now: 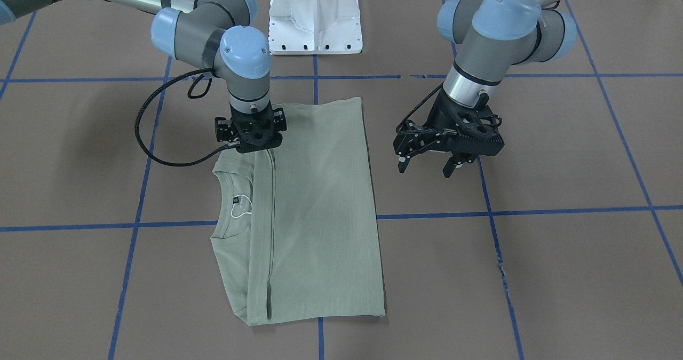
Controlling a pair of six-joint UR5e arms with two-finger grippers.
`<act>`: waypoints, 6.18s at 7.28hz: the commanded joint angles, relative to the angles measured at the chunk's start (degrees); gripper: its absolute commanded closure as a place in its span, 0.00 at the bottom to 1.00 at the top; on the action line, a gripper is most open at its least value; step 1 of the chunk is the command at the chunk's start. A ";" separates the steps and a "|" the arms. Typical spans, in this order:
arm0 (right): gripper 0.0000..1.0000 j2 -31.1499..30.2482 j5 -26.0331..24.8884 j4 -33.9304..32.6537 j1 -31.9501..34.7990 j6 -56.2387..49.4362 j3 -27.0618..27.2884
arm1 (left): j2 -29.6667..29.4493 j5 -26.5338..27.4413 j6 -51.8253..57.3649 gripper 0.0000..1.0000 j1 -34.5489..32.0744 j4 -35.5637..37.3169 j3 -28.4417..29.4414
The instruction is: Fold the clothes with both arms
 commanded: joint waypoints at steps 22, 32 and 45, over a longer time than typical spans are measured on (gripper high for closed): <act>0.00 7.51 0.51 12.23 10.80 -12.92 -19.97 | 0.53 -0.88 -1.32 0.00 0.18 0.55 -3.81; 0.00 10.08 1.12 14.32 19.16 -23.21 -32.61 | 0.36 -0.97 -2.90 0.00 0.27 0.63 -4.87; 0.00 24.41 -0.63 31.71 17.05 -20.31 -55.72 | 1.15 -1.06 -2.99 0.00 0.18 0.64 -5.75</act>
